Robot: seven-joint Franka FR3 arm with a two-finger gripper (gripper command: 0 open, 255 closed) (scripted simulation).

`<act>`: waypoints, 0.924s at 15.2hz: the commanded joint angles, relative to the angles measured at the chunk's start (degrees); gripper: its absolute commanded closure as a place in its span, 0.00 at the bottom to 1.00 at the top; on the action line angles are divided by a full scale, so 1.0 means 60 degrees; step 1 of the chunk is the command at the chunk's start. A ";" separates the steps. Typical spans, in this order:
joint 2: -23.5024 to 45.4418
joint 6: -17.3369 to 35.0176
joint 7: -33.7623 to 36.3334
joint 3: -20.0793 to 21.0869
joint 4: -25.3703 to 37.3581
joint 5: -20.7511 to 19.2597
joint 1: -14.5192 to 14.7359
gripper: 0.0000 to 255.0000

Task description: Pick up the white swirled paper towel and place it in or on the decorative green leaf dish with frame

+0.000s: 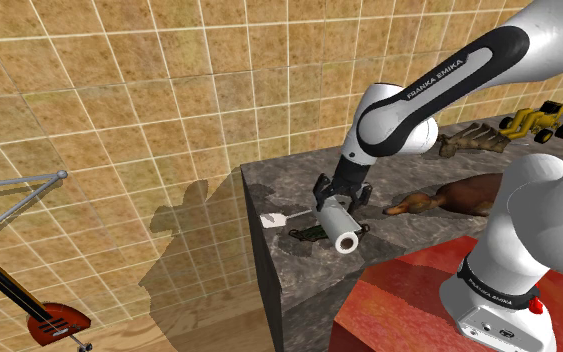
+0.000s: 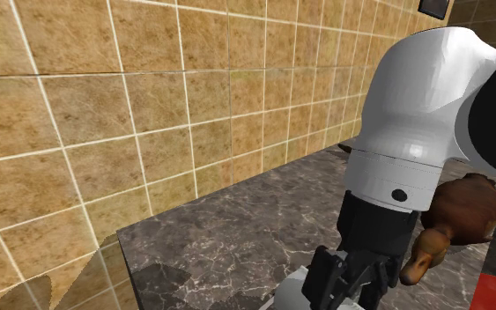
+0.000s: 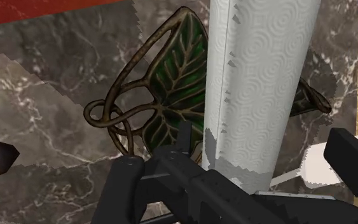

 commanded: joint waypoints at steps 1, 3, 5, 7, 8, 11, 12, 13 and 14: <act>0.0000 0.0000 0.0000 0.0000 0.0000 0.0000 0.0000 0.00; -0.0400 -0.0445 0.0202 0.0042 0.0040 -0.0324 -0.0243 0.00; -0.1125 -0.1340 0.0509 0.0079 0.0191 -0.0845 -0.0653 0.00; -0.1382 -0.1690 0.0600 0.0084 0.0275 -0.1012 -0.0796 0.00; -0.1382 -0.1690 0.0600 0.0084 0.0275 -0.1012 -0.0796 0.00; -0.1382 -0.1690 0.0600 0.0084 0.0275 -0.1012 -0.0796 0.00; -0.1382 -0.1690 0.0600 0.0084 0.0275 -0.1012 -0.0796 0.00; -0.1382 -0.1690 0.0600 0.0084 0.0275 -0.1012 -0.0796 0.00; -0.1382 -0.1690 0.0600 0.0084 0.0275 -0.1012 -0.0796 0.00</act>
